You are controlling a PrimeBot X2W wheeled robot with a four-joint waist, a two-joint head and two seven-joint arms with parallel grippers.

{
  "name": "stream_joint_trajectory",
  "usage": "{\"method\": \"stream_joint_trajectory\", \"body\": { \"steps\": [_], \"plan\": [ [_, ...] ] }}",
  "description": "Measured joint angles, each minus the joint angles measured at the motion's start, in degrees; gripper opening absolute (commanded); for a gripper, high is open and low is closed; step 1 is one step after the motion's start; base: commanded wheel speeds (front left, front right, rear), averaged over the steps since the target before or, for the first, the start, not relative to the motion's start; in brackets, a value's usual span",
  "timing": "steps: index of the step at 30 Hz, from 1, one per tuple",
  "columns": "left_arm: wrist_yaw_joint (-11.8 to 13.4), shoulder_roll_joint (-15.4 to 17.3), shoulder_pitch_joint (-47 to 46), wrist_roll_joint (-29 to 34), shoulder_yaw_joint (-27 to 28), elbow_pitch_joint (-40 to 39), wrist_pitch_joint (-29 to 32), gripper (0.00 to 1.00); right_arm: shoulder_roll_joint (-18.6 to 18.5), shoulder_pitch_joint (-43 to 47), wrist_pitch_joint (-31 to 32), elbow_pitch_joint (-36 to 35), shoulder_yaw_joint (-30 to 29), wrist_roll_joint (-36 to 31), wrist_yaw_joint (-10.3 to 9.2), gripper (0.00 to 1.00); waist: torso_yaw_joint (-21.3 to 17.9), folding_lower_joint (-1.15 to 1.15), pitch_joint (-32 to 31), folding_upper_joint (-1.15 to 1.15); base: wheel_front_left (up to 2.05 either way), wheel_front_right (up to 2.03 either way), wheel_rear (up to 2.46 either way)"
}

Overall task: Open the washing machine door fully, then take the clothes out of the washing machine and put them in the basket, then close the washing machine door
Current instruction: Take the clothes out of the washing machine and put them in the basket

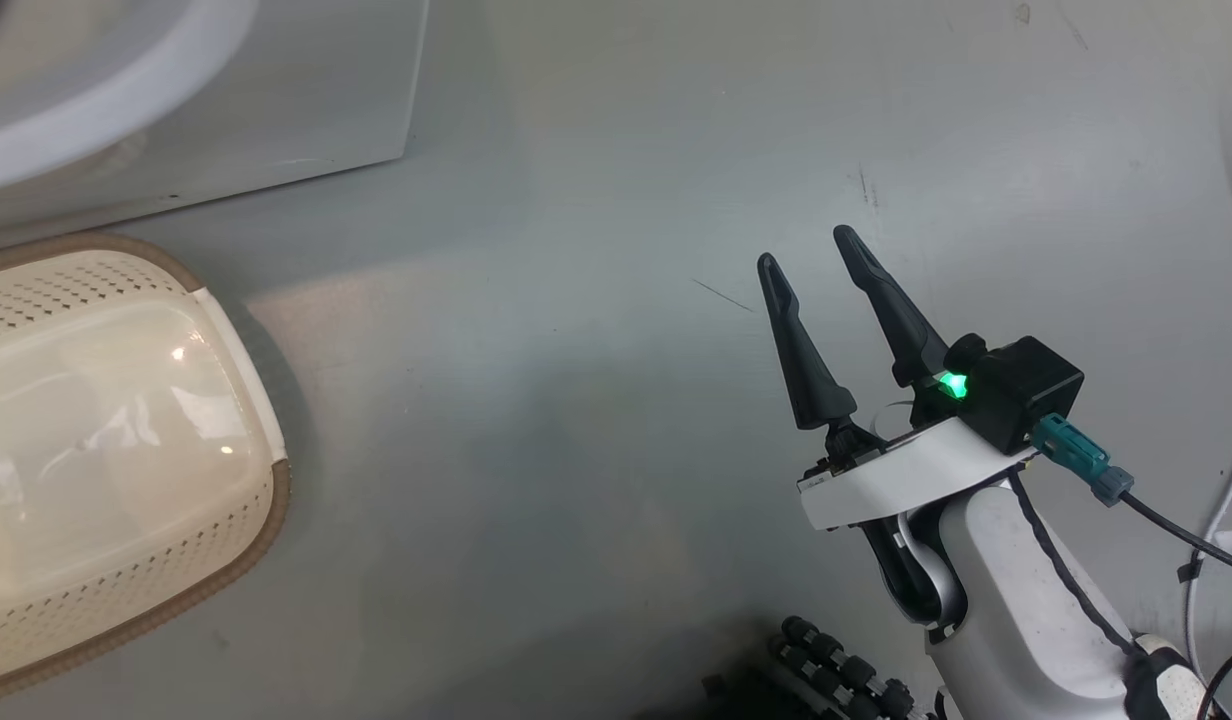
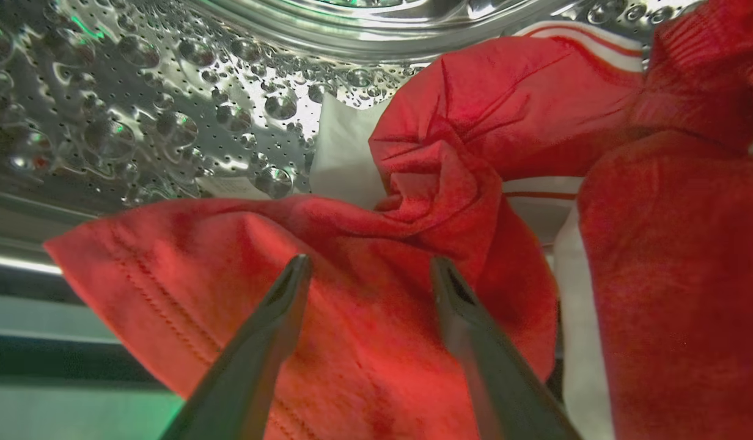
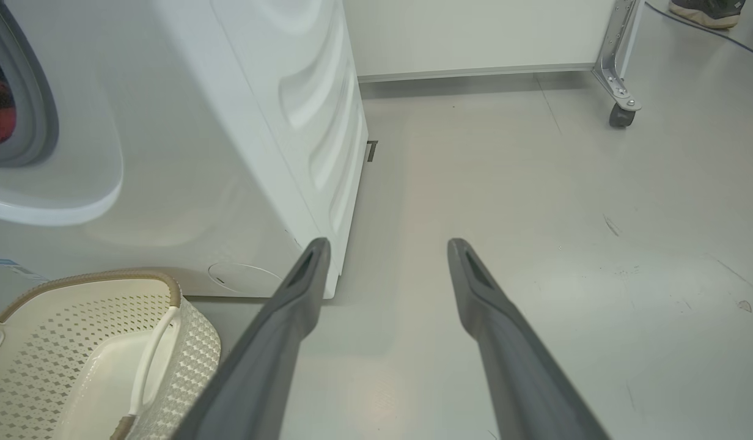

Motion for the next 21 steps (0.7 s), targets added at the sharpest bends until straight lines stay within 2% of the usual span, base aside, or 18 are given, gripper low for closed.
{"method": "stream_joint_trajectory", "body": {
  "steps": [11,12,13,14,21],
  "plan": [
    [0.5,-0.3,-3.0,0.3,0.6,2.6,0.9,1.0,0.0,-0.6,0.0,0.0,0.0,0.0,-0.49,1.0,-0.3,0.0,1.8,0.0,0.0,0.0,0.0],
    [0.5,-0.5,-3.2,0.3,0.7,2.8,0.9,0.95,0.0,-0.7,0.0,0.0,0.0,0.0,-0.51,1.0,-0.3,0.0,1.9,0.0,0.0,0.0,0.0],
    [0.5,-0.6,-3.4,0.4,0.7,3.2,0.9,0.36,0.0,-0.9,0.0,0.0,0.0,0.0,-0.57,1.0,-0.2,0.0,2.0,0.0,0.0,0.0,0.0],
    [0.5,-0.8,-3.6,0.4,0.8,3.5,0.9,0.0,0.0,-1.0,0.0,0.0,0.0,0.0,-0.57,1.0,-0.2,0.0,2.0,0.0,0.0,0.0,0.0],
    [0.5,-2.1,-4.4,0.5,0.6,4.8,-0.6,0.0,0.0,-1.3,0.0,0.1,-0.1,0.0,-1.01,1.0,0.3,0.0,2.0,0.0,0.0,0.0,0.0]
  ]
}}
